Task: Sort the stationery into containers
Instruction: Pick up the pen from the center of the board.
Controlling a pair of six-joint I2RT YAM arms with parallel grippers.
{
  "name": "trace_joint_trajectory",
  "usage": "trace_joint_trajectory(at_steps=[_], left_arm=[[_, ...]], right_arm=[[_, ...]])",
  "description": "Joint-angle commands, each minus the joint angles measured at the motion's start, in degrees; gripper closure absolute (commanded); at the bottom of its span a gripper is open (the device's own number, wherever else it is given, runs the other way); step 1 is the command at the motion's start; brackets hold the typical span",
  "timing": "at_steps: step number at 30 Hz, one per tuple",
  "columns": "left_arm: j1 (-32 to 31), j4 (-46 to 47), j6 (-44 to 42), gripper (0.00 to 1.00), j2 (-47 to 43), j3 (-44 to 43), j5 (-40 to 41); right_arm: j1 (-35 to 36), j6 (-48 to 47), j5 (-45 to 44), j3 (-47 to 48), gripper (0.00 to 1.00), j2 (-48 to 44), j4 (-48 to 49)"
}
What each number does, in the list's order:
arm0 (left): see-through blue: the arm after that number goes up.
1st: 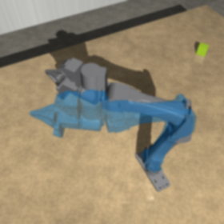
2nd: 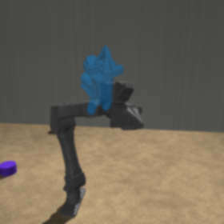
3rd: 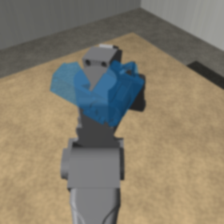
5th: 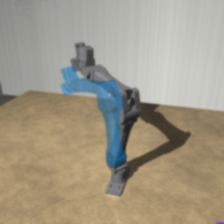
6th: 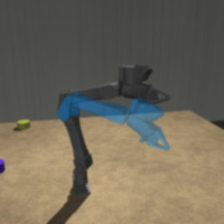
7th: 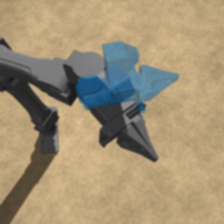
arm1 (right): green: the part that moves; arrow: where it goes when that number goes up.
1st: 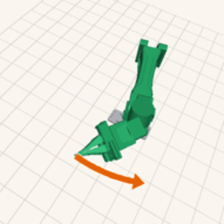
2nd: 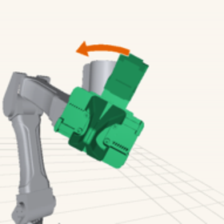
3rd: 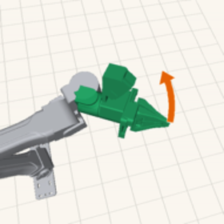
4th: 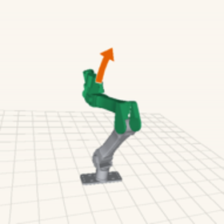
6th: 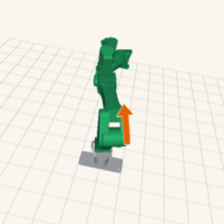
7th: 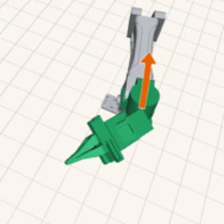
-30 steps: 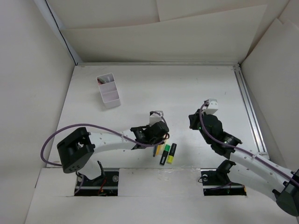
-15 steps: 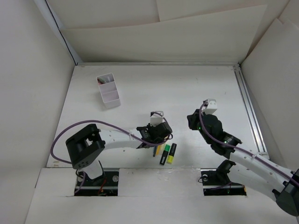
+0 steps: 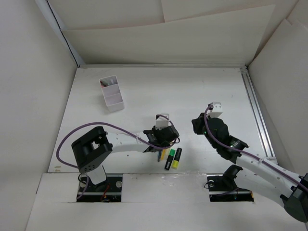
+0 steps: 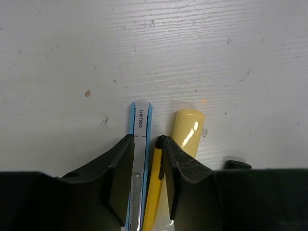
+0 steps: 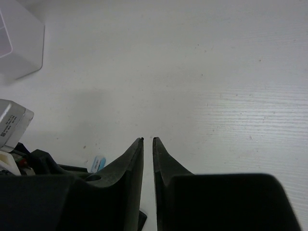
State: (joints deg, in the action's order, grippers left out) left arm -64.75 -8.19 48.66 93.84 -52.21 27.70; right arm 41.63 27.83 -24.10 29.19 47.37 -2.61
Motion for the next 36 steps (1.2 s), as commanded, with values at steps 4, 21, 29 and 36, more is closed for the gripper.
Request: trace_joint_trajectory(at_steps=[4, 21, 29, 36], left_arm=[[0.42, -1.48, 0.29, 0.73, 1.69, -1.94, 3.32], [2.00, 0.36, -0.76, 0.73, 3.28, -1.41, 2.97], [2.00, 1.42, -1.29, 0.74, 3.89, -1.41, 2.44], [2.00, 1.42, -0.68, 1.00, 2.76, -0.09, 3.58]], right_arm=[[-0.32, -0.76, 0.45, 2.54, 0.81, -0.62, 2.00], [-0.32, -1.29, 0.98, 2.54, 0.78, -0.62, 2.00], [-0.32, -1.29, 0.98, 2.54, 0.78, -0.62, 2.00], [-0.32, -1.29, 0.98, 2.54, 0.78, -1.67, 2.00]])
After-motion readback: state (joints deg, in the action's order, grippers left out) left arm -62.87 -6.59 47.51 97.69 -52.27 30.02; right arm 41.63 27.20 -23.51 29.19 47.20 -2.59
